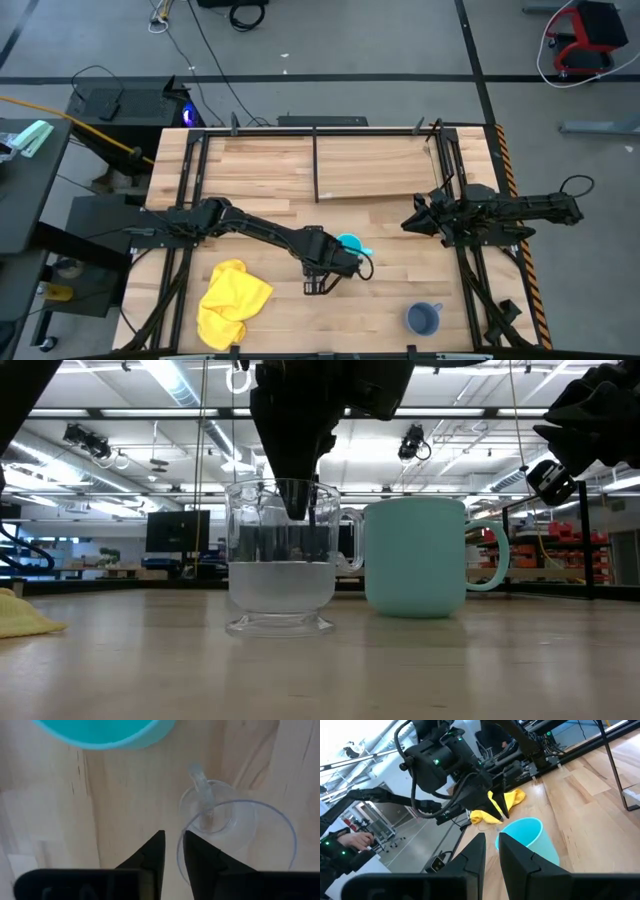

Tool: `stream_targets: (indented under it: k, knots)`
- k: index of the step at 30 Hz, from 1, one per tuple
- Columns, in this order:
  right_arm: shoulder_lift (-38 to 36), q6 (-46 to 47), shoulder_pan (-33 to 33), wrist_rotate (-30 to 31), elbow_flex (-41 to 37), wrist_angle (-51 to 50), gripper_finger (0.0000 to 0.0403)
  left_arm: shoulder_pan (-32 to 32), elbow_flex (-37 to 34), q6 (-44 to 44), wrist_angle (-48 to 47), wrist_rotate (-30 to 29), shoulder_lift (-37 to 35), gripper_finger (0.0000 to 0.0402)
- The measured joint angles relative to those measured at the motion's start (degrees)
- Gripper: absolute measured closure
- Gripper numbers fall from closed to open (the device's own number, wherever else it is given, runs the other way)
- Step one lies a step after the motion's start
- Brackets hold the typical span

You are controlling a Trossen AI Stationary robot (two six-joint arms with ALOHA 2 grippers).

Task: Stack small to large cups/mugs on shelf
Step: Put the transparent mug on the shelf

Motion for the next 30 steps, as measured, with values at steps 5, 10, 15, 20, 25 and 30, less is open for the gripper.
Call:
stream_targets:
  k: [5, 10, 15, 20, 25, 30]
  knots:
    - [0.08, 0.0, -0.02, 0.01, 0.0, 0.03, 0.0341, 0.02, 0.15, -6.01, 0.06, 0.1, -2.29, 0.0313]
    - [0.11, 0.0, -0.02, 0.0, 0.0, 0.0, 0.0341, -0.25, 0.17, -13.04, 0.7, 0.49, -4.65, 0.0306]
    - [0.11, 0.0, -0.01, 0.0, 0.0, 0.0, 0.0341, -1.08, 0.17, -25.37, 2.81, 3.68, -6.63, 0.031]
    - [0.11, -0.02, -0.02, -0.26, 0.0, 0.02, 0.0341, -3.27, 0.17, -29.75, 10.84, 8.1, -7.25, 0.032]
    - [0.15, -0.02, 0.0, -0.87, 0.0, 0.05, 0.0341, -6.55, 0.17, -36.78, 17.15, 8.18, -7.25, 0.0329]
    - [0.15, 1.39, -0.02, -0.87, 0.0, 0.06, 0.0341, -10.12, 0.17, -47.61, 16.47, 5.72, -7.25, 0.0346]
